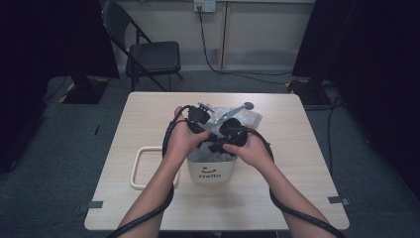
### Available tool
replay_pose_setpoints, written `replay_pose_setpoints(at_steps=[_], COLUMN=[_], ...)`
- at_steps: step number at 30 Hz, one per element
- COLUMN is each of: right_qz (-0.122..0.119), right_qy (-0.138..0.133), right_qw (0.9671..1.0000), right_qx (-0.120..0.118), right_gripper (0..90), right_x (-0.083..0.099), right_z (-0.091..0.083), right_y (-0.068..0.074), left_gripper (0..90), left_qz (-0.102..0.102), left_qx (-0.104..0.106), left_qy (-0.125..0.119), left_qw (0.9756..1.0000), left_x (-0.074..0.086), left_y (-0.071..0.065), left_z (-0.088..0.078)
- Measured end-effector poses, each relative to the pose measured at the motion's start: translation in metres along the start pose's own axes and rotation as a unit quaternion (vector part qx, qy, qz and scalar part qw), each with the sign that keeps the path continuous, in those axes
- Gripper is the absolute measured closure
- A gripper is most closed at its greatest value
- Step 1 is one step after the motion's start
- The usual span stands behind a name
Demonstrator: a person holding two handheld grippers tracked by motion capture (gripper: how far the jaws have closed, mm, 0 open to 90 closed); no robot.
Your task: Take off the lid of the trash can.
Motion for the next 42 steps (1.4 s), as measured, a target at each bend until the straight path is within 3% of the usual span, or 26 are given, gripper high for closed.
replay_pose_setpoints(at_steps=[1,2,4,5,7,12,16,18,19,20,21,22,25,27,29,31,32,34,35,38,39,40,41,42], right_qz=[0.008,0.012,0.021,0.037,0.050,0.073,0.086,0.084,0.080,0.072,0.066,0.063,0.046,0.034,0.023,0.014,0.008,0.008,0.009,0.004,0.004,0.005,0.007,0.008], right_qy=[-0.008,-0.016,-0.019,-0.030,-0.040,-0.046,-0.053,-0.051,-0.049,-0.047,-0.049,-0.048,-0.038,-0.033,-0.029,-0.026,-0.024,-0.025,-0.025,-0.022,-0.022,-0.023,-0.025,-0.024], right_qw=[0.9999,0.9998,0.9996,0.9989,0.9979,0.9958,0.9943,0.9947,0.9951,0.9958,0.9961,0.9965,0.9981,0.9989,0.9993,0.9995,0.9997,0.9996,0.9996,0.9996,0.9996,0.9996,0.9995,0.9995], right_qx=[-0.002,-0.004,-0.006,0.004,0.011,0.030,0.032,0.031,0.031,0.034,0.032,0.025,0.016,0.004,0.001,-0.004,-0.006,-0.007,-0.011,-0.017,-0.017,-0.018,-0.019,-0.019], right_gripper=[62.2,58.0,54.7,50.0,45.3,45.5,45.5,53.6,58.5,64.7,68.8,71.7,75.1,75.8,75.9,75.9,75.7,75.6,75.5,75.5,75.5,75.4,75.3,75.4], right_x=[0.000,0.000,0.001,0.004,0.005,0.014,0.018,0.019,0.019,0.018,0.016,0.015,0.010,0.007,0.004,0.002,0.001,0.000,0.001,0.004,0.004,0.005,0.007,0.010], right_z=[-0.003,-0.006,-0.010,-0.022,-0.029,-0.048,-0.053,-0.053,-0.052,-0.051,-0.049,-0.047,-0.039,-0.032,-0.029,-0.023,-0.019,-0.017,-0.016,-0.016,-0.016,-0.017,-0.021,-0.024], right_y=[-0.001,-0.002,-0.004,-0.014,-0.021,-0.040,-0.044,-0.043,-0.042,-0.040,-0.038,-0.035,-0.026,-0.018,-0.013,-0.007,-0.003,-0.003,-0.001,0.000,0.000,0.000,-0.001,-0.002], left_gripper=[87.8,89.9,90.0,90.0,90.0,90.0,90.0,90.0,87.9,77.1,65.6,56.7,39.0,35.3,32.2,33.3,34.4,36.0,42.7,71.7,77.6,77.6,87.8,89.9], left_qz=[-0.003,-0.009,-0.015,-0.024,-0.027,-0.036,-0.053,-0.051,-0.046,-0.049,-0.049,-0.034,-0.035,-0.012,-0.004,-0.002,0.005,0.014,0.019,0.013,0.013,0.002,-0.004,-0.011], left_qx=[-0.007,-0.002,-0.003,-0.016,-0.019,-0.050,-0.045,-0.045,-0.043,-0.046,-0.046,-0.052,-0.041,-0.052,-0.053,-0.041,-0.031,-0.029,-0.027,-0.046,-0.046,-0.051,-0.052,-0.057], left_qy=[0.008,0.011,0.016,0.022,0.020,0.029,0.019,0.009,-0.005,-0.024,-0.024,-0.047,-0.077,-0.081,-0.081,-0.080,-0.070,-0.063,-0.058,-0.036,-0.036,-0.023,-0.019,-0.016], left_qw=[0.9999,0.9999,0.9998,0.9993,0.9993,0.9977,0.9974,0.9976,0.9980,0.9974,0.9974,0.9970,0.9956,0.9953,0.9952,0.9960,0.9971,0.9975,0.9978,0.9982,0.9982,0.9984,0.9984,0.9982], left_x=[0.002,0.003,0.005,0.009,0.009,0.025,0.035,0.034,0.030,0.025,0.025,0.016,0.000,-0.010,-0.013,-0.018,-0.021,-0.022,-0.022,-0.021,-0.021,-0.019,-0.019,-0.018], left_y=[0.002,0.002,0.005,0.009,0.011,0.029,0.035,0.035,0.034,0.032,0.032,0.031,0.022,0.019,0.018,0.011,0.004,0.001,0.000,0.006,0.006,0.009,0.010,0.014], left_z=[0.000,0.000,-0.003,-0.007,-0.009,-0.032,-0.041,-0.043,-0.044,-0.045,-0.045,-0.048,-0.050,-0.047,-0.045,-0.036,-0.022,-0.013,-0.008,0.007,0.007,0.010,0.010,0.008])
Point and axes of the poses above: each handheld gripper's, and its own axes: z roughly forward along the jaws, x roughly out of its underside, y roughly to its left, the point moved 10 cm from there along z, roughly forward along the jaws, and after that the axes turned 2 degrees about y, right-handed, at the moved point
